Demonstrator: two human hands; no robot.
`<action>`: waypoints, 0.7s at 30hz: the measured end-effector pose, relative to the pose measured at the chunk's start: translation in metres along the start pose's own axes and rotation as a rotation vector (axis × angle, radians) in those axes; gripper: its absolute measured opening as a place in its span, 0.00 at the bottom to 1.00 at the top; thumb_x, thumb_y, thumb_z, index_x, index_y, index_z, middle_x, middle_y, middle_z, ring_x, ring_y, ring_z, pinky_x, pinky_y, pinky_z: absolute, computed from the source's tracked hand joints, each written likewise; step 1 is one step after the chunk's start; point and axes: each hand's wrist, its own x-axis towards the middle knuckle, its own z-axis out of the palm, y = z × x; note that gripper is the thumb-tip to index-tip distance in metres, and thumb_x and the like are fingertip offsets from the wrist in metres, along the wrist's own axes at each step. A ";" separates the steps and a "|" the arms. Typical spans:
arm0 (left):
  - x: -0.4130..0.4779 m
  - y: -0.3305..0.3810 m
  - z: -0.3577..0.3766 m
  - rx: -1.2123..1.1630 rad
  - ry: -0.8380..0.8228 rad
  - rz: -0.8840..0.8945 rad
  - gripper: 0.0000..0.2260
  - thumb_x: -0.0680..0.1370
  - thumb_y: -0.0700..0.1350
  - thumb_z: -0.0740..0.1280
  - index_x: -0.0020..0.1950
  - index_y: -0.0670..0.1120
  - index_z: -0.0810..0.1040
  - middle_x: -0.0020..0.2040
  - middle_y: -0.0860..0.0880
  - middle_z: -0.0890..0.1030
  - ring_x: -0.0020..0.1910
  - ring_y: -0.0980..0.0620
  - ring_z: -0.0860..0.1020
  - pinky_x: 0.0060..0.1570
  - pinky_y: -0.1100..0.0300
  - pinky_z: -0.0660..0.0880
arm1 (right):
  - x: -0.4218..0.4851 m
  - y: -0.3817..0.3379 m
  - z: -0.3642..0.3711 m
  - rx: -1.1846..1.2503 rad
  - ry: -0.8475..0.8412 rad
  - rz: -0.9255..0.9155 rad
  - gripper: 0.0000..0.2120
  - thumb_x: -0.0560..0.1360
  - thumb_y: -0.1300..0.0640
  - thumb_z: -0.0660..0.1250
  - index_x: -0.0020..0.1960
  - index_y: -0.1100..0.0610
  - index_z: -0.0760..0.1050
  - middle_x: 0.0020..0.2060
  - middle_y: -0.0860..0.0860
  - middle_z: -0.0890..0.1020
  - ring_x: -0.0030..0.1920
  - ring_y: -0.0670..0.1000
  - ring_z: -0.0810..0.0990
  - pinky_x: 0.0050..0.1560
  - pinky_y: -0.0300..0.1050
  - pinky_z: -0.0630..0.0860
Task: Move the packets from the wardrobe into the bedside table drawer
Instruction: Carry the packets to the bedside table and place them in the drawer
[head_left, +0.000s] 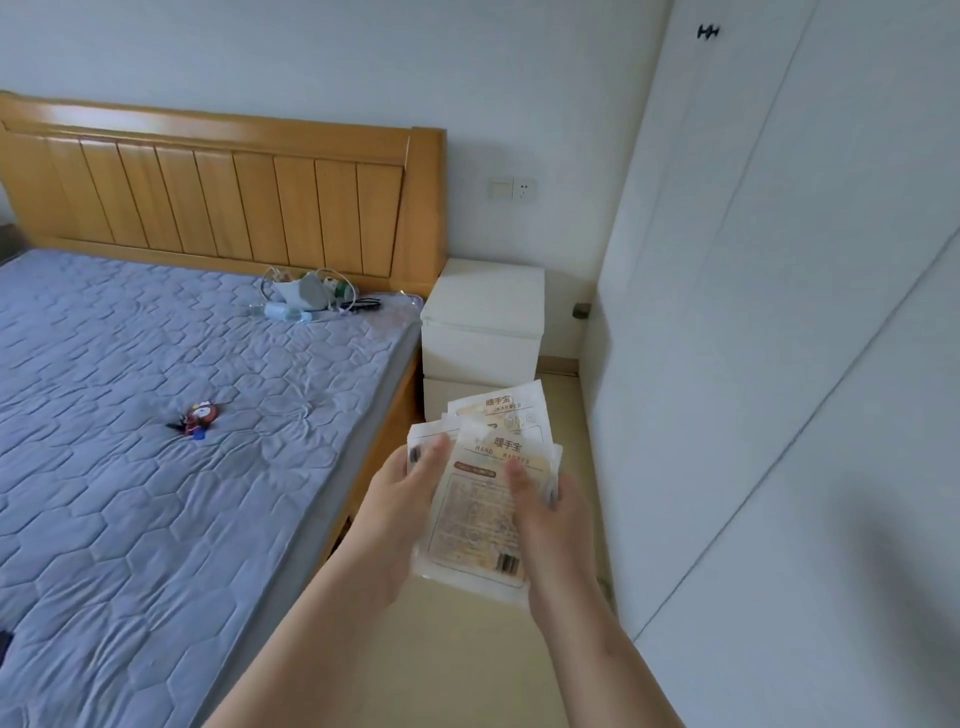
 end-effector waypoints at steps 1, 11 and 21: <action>0.019 0.003 0.000 0.027 -0.007 0.014 0.12 0.77 0.49 0.66 0.58 0.45 0.76 0.50 0.45 0.84 0.49 0.45 0.83 0.50 0.44 0.79 | 0.021 0.002 0.007 -0.007 -0.029 0.007 0.03 0.76 0.56 0.67 0.48 0.53 0.79 0.39 0.48 0.85 0.37 0.44 0.84 0.34 0.37 0.79; 0.205 0.058 0.060 -0.032 0.051 0.022 0.12 0.72 0.35 0.70 0.54 0.39 0.79 0.46 0.40 0.84 0.47 0.39 0.83 0.50 0.41 0.78 | 0.232 -0.024 0.019 0.090 -0.219 0.021 0.10 0.76 0.58 0.67 0.57 0.51 0.75 0.48 0.48 0.84 0.46 0.46 0.84 0.41 0.40 0.81; 0.361 0.092 0.084 -0.236 0.125 -0.088 0.11 0.78 0.44 0.64 0.56 0.39 0.79 0.48 0.40 0.84 0.44 0.42 0.84 0.38 0.50 0.80 | 0.396 -0.033 0.060 0.123 -0.161 0.073 0.10 0.72 0.61 0.72 0.51 0.57 0.74 0.44 0.52 0.85 0.44 0.51 0.85 0.42 0.48 0.82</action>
